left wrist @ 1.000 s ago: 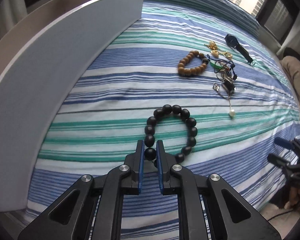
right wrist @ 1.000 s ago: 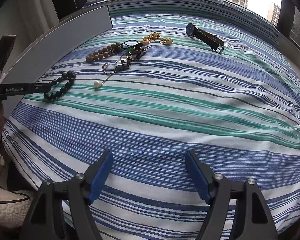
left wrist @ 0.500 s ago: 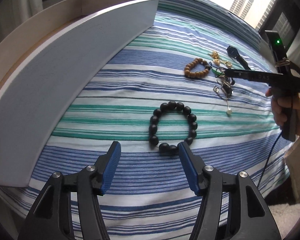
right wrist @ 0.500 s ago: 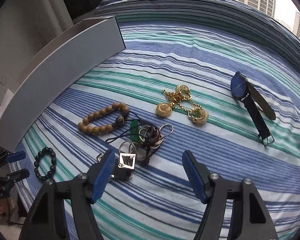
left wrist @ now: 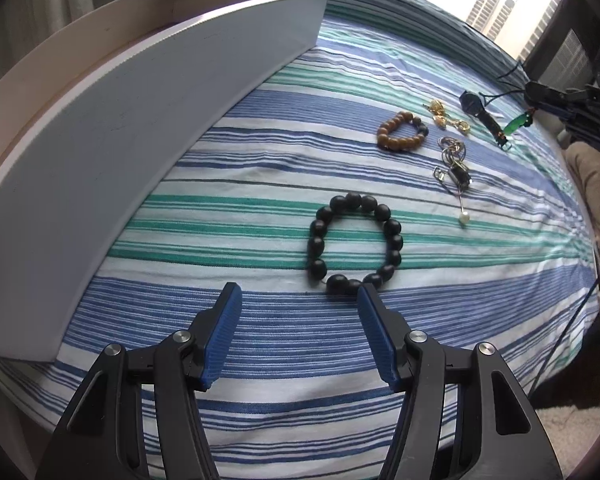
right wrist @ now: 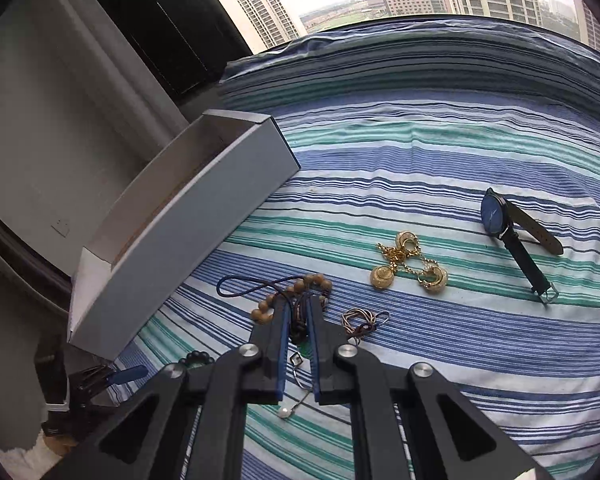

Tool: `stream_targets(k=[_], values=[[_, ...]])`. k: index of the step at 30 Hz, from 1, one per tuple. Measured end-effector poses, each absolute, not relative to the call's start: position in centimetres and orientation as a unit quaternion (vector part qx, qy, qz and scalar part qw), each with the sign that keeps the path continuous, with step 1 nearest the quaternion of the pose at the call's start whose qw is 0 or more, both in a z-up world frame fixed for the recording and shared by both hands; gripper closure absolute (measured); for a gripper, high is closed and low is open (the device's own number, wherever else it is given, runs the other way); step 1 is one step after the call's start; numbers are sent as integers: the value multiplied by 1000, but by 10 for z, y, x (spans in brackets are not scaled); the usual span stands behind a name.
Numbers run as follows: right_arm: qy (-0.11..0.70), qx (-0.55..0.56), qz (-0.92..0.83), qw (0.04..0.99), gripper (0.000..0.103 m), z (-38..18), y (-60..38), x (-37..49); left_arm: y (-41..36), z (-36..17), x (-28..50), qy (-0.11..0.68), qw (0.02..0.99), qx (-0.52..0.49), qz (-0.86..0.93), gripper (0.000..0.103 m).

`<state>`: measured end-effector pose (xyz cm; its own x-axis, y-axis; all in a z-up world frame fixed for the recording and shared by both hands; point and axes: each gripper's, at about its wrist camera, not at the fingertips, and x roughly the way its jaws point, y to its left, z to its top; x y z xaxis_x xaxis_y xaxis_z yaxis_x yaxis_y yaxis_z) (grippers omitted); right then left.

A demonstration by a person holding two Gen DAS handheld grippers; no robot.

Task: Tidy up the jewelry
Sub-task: 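Grasp the green jade pendant with the right gripper and pull it free, then grasp the black bead bracelet with the left gripper while the right gripper releases the pendant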

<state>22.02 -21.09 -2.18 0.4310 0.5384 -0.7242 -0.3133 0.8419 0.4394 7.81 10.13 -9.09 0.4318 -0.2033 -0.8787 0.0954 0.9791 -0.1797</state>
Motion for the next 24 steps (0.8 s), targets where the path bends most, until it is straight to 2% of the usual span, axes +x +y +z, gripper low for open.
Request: stream_targets(k=[5,10,13,14,16,18,24], values=[[499,164,253,813,94,-19,-234,192,103,-88,75,525,846,-44,-86,39],[555,175,182,793,94,-59,-270,155,101,-87,74,526,845,-41,-88,36],[579,188,124,784,88,-88,-298,138,99,-86,75,527,845,-32,-90,33],[580,205,110,781,77,-93,-309,133,99,-84,75,526,845,-30,-91,31],[570,238,91,781,69,-95,-332,124,100,-81,75,523,847,-30,-91,27],[557,240,77,792,69,-89,-345,117,104,-78,77,519,850,-31,-87,23],[547,184,57,815,68,-75,-349,107,112,-82,83,528,845,-27,-77,23]])
